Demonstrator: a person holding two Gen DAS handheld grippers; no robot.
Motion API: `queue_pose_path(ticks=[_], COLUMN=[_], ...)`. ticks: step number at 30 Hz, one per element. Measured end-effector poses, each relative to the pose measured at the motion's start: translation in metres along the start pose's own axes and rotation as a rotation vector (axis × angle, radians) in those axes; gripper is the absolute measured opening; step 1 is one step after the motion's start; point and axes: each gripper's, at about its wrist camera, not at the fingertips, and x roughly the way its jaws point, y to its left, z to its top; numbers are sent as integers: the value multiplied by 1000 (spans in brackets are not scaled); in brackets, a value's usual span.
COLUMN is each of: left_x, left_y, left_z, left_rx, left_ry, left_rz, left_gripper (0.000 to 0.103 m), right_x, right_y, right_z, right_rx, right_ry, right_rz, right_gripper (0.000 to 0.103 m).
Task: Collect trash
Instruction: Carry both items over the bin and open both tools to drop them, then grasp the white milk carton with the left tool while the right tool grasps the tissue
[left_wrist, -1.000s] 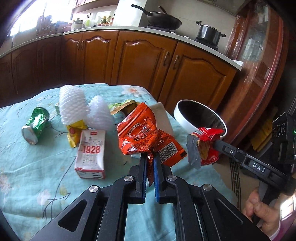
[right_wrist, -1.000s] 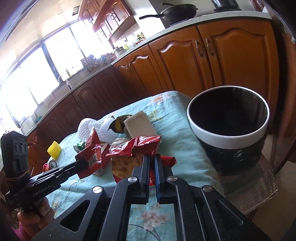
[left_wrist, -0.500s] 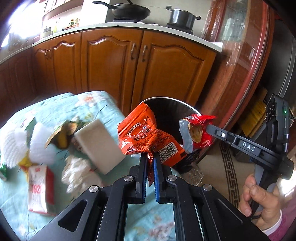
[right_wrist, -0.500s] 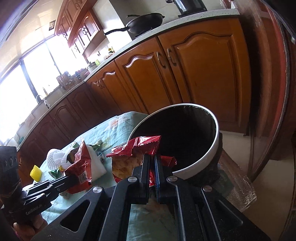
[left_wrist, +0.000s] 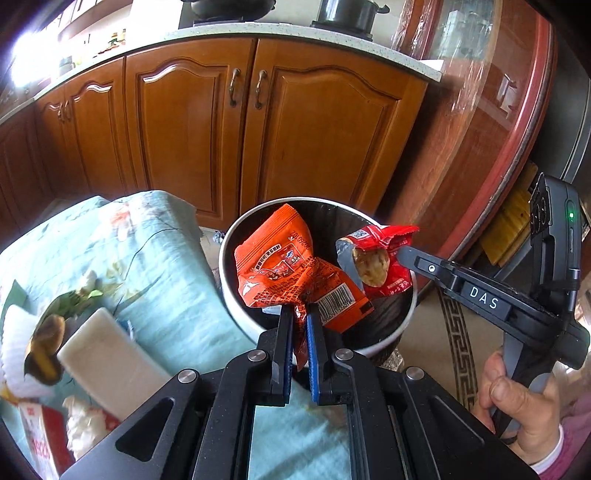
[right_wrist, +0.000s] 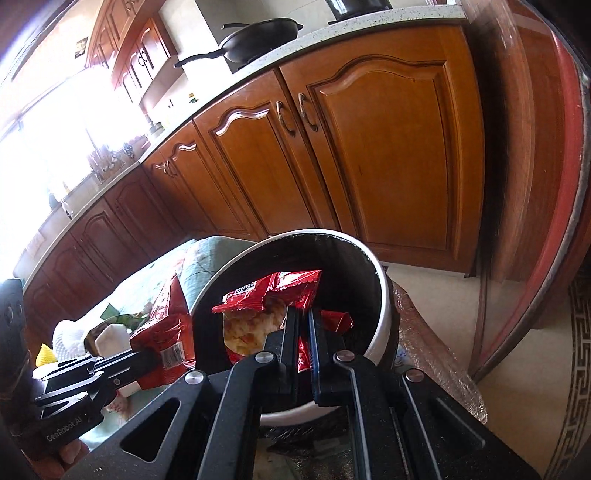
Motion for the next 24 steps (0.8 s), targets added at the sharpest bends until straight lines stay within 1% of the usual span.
queue_pose_path(ticks=[7,9,10,11,12,13,14,15,16,18,19,20,21,23,24], left_x=[25,32,33,33,32,31,27,24,20,10,5,-1,-9,-22,-28], left_y=[-16,-17,-16,-16,-16,-17,-18,-18,-16,-11,-10,-7,-7,-2,-2], left_z=[16,18,17,16,15,15,13,10,7,-5,-8,-14,-20,-31,-37], left_rx=[8,1,-7,-12,-16,-20,-23,-27,-32,-44,-50,-56,-63,-73,-76], left_ry=[35,53,55,54,48,40,33,25,17,0,-8,-19,-32,-55,-64], left_rz=[3,6,14,18,19,20,24,26,23,17,18,18,20,29,36], left_gripper=[7,18,22,33,42,44,49,52,53,55,56,60,63,63,64], right_x=[18,22,24,26,26,26,24,22,19,15,12,9,6,-1,-3], right_y=[-11,-12,-13,-14,-15,-16,-16,-16,-17,-17,-17,-16,-14,-9,-6], right_z=[6,7,7,8,9,9,8,7,7,5,4,3,2,-3,-5], right_rx=[11,10,9,11,14,18,22,27,33,46,53,57,58,62,65], right_ry=[38,51,53,56,59,56,50,41,32,19,11,3,-4,-13,-14], right_rz=[-11,-11,-13,-12,-10,-6,-7,-13,-10,-2,6,12,17,31,39], right_gripper=[6,10,10,15,21,36,48,51,56,58,62,67,70,79,81])
